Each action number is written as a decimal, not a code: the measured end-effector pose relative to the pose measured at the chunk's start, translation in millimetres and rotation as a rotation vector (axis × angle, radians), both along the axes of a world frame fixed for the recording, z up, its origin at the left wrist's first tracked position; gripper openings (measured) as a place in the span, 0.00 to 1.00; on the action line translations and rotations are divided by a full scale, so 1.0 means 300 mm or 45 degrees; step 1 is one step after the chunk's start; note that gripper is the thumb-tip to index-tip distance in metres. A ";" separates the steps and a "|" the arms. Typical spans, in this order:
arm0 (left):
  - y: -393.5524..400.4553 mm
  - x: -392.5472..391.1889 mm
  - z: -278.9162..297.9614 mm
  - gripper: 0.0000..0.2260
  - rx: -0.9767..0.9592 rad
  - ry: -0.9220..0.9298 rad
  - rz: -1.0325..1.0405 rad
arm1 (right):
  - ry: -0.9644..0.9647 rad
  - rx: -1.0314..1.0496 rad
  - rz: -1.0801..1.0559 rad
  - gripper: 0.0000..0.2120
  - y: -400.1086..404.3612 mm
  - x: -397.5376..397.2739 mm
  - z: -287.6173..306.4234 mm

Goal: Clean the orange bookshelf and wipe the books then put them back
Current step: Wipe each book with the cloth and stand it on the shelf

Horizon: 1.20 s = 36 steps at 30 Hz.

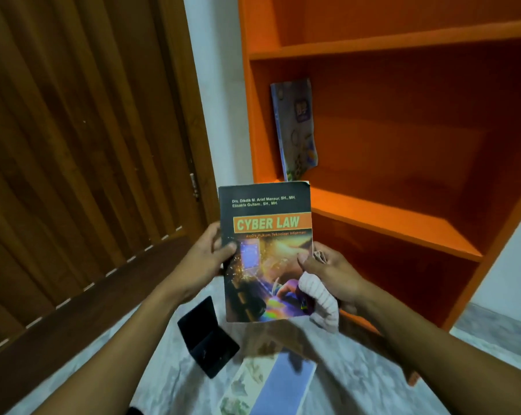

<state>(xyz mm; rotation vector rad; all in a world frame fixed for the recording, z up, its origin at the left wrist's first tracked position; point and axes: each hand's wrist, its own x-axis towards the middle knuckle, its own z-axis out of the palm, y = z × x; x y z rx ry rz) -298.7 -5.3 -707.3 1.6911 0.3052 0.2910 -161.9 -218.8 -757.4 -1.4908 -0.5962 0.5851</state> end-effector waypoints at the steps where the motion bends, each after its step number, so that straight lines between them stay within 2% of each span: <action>1: 0.008 0.000 0.006 0.13 0.066 0.084 -0.034 | -0.042 -0.002 -0.025 0.17 -0.010 0.009 0.027; 4: 0.008 0.033 0.045 0.10 0.108 0.184 -0.063 | -0.107 -0.021 -0.053 0.12 -0.045 0.048 0.119; 9: -0.026 0.178 0.151 0.08 0.127 0.024 0.032 | -0.324 -0.058 -0.300 0.08 -0.049 0.167 0.277; 13: -0.049 0.353 0.225 0.06 0.224 -0.116 0.148 | -0.343 -0.004 -0.586 0.16 -0.031 0.276 0.421; 16: -0.060 0.497 0.260 0.05 0.317 -0.166 0.207 | -0.349 0.032 -0.696 0.18 -0.043 0.346 0.490; 19: -0.068 0.641 0.265 0.04 0.340 -0.206 0.283 | -0.382 0.025 -0.740 0.21 -0.061 0.392 0.534; 23: -0.110 0.849 0.245 0.05 0.414 -0.230 0.430 | -0.283 0.065 -0.759 0.27 -0.078 0.453 0.530; 27: -0.147 1.006 0.216 0.06 0.420 -0.218 0.620 | -0.244 0.049 -0.730 0.16 -0.085 0.494 0.510; 28: -0.147 1.030 0.207 0.09 0.431 -0.209 0.661 | -0.232 0.049 -0.720 0.14 -0.086 0.502 0.502; 30: -0.143 1.057 0.190 0.15 0.442 -0.180 0.745 | -0.225 0.041 -0.711 0.13 -0.086 0.513 0.487; 36: -0.111 1.093 0.168 0.17 0.444 -0.131 0.911 | -0.185 0.078 -0.654 0.13 -0.074 0.520 0.461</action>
